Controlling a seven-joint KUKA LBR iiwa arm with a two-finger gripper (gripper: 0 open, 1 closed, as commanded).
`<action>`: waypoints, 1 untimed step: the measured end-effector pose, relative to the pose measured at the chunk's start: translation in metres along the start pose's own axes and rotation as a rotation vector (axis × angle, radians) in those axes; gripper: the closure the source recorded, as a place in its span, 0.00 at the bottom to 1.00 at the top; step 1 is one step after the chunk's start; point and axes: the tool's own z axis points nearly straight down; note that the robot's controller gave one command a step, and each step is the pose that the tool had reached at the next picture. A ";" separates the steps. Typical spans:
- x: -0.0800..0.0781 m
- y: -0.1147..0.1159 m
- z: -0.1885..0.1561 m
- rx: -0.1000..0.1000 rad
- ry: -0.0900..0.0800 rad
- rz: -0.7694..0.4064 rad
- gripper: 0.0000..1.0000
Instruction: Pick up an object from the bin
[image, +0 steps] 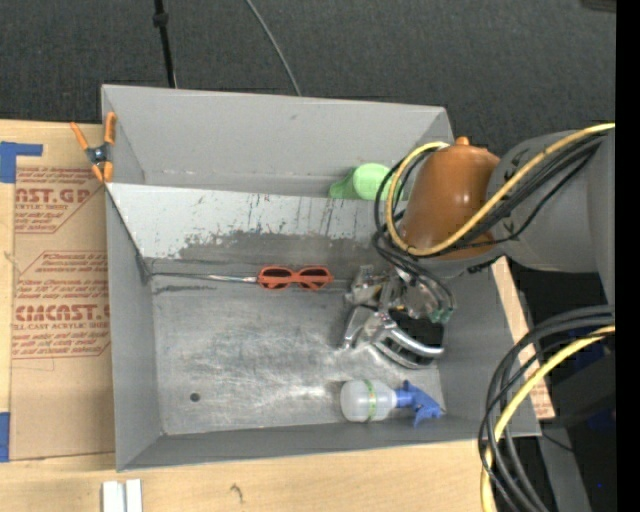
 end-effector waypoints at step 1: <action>0.000 0.000 0.000 0.000 0.000 0.000 1.00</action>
Offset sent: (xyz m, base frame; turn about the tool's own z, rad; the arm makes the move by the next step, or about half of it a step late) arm -0.0017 0.0049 0.0363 0.0028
